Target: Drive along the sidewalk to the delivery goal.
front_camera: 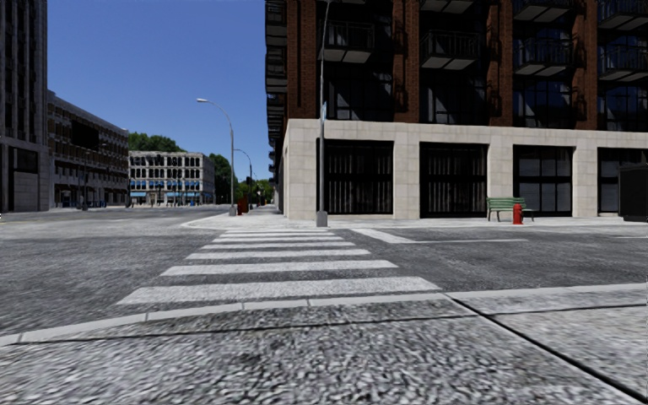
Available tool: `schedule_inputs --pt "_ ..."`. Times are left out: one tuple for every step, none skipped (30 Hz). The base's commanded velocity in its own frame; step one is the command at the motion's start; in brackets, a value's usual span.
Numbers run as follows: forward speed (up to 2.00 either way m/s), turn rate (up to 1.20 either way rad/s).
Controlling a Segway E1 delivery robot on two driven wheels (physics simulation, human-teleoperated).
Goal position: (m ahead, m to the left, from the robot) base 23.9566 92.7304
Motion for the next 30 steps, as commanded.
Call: schedule_inputs --pt "1.82 0.00" --pt "1.82 0.00" --pt "1.82 0.00" --pt "1.82 0.00" --pt "1.82 0.00" --pt "1.82 0.00" --pt "1.82 0.00" --pt "1.82 0.00" --pt "1.82 0.00" --pt "1.82 0.00" --pt "1.82 0.00" --pt "1.82 0.00" --pt "1.82 1.20" --pt "1.82 1.20" --pt "1.82 1.20" --pt "1.82 0.77" --pt "1.82 0.33" --pt "1.82 0.00" --pt "1.82 0.00" --pt "1.82 0.00" --pt "1.82 0.00" --pt "1.82 0.00" --pt "1.82 0.00" --pt "1.82 0.00" --pt "1.82 0.00" --pt "1.82 0.00" --pt "1.82 0.00" --pt "1.82 0.00" --pt "1.82 0.00" --pt "1.82 0.00"
